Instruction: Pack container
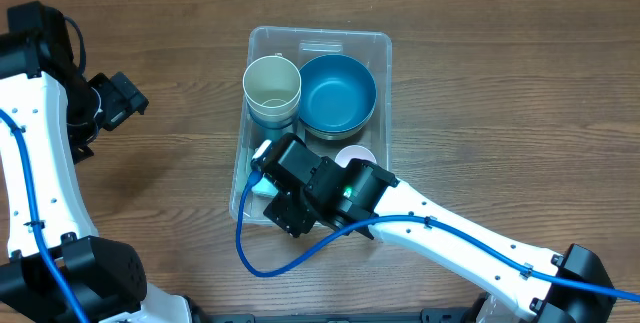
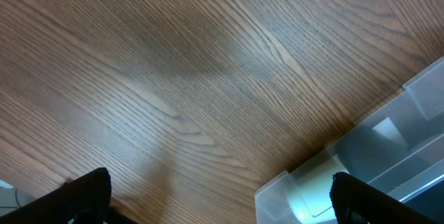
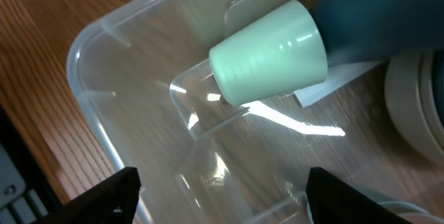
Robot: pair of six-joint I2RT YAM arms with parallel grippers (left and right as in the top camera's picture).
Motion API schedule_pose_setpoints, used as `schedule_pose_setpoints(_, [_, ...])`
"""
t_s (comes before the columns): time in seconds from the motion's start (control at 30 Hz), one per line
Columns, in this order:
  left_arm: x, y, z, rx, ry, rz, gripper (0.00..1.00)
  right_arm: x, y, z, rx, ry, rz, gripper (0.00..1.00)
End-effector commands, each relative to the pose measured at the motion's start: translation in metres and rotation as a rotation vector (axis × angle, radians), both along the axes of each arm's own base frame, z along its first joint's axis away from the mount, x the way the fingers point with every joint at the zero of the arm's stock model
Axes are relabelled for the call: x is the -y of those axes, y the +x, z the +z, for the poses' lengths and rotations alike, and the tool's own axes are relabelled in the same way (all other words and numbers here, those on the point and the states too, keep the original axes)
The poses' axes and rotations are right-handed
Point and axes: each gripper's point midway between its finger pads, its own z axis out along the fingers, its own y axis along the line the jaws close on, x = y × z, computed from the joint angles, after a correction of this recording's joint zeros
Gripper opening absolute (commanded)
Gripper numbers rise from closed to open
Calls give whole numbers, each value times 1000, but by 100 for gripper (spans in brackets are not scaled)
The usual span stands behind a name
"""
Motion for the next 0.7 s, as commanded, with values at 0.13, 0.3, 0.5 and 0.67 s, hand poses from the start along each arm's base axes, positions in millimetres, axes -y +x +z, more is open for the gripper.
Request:
schedule_pose_setpoints(0.13, [-2, 3, 2, 11, 3, -18, 100, -13, -12, -31, 64, -72, 405, 84])
schedule_pose_setpoints(0.3, [-2, 3, 2, 11, 3, -18, 100, -24, -7, -50, 116, -98, 563, 80])
schedule_pose_setpoints(0.5, [-2, 3, 2, 11, 3, -18, 100, -36, 10, -44, 178, -52, 548, 81])
schedule_pose_setpoints(0.67, [-2, 3, 2, 11, 3, -18, 100, -34, 10, -45, 174, -56, 546, 82])
